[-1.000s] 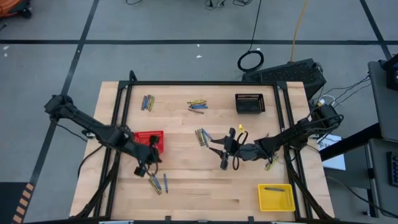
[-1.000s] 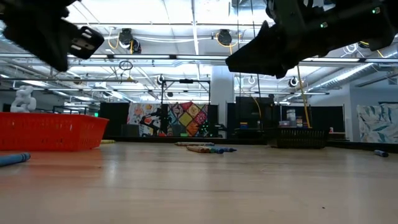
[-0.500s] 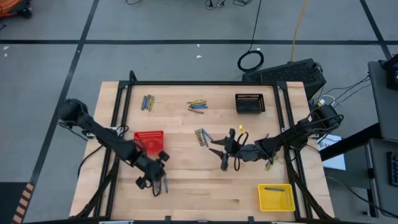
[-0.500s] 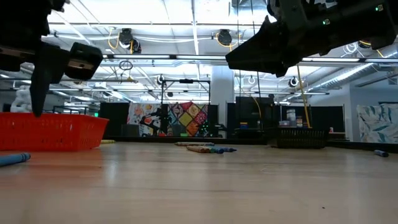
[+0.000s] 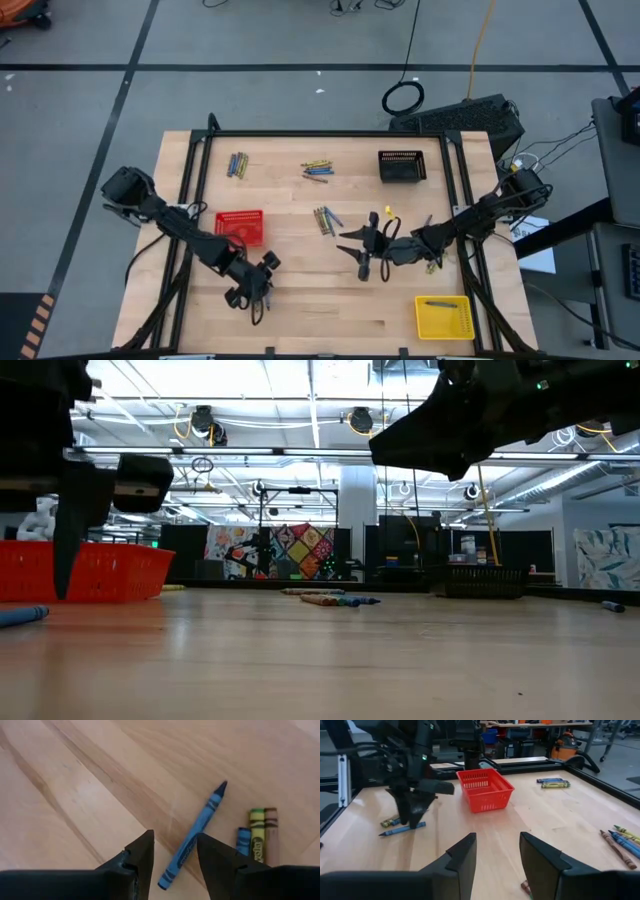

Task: Sort crayons
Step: Put the blue crayon into the yellow bin

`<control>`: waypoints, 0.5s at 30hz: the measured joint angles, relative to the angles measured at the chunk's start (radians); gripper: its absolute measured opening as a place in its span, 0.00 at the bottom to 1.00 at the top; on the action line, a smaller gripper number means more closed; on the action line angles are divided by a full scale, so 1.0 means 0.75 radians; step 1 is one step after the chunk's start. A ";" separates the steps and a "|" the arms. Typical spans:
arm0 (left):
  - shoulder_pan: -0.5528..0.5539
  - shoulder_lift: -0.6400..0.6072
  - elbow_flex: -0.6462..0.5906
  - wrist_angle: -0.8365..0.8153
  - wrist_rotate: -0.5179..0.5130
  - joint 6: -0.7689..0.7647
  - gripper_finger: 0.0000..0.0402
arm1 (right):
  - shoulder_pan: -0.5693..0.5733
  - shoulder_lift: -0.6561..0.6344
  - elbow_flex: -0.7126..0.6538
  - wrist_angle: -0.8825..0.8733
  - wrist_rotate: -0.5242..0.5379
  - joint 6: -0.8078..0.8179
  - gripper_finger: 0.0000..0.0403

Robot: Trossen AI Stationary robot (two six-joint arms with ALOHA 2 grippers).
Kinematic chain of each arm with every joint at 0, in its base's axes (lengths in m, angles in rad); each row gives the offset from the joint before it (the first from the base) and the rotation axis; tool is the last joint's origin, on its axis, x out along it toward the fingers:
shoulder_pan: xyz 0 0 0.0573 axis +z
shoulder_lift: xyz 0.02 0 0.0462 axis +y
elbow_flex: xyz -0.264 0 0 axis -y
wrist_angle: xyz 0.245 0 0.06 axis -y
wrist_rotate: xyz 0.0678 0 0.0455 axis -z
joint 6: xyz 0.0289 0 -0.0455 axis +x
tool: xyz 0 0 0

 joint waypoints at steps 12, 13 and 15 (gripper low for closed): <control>0.046 0.046 0.000 0.007 0.017 0.010 0.25 | 0.009 0.000 0.000 0.003 0.002 -0.001 0.34; 0.060 0.047 0.000 0.007 0.016 0.008 0.22 | 0.009 0.000 0.000 0.003 0.002 -0.002 0.34; 0.087 0.047 0.000 0.007 0.013 0.007 0.17 | 0.008 0.000 0.000 0.003 0.002 -0.004 0.34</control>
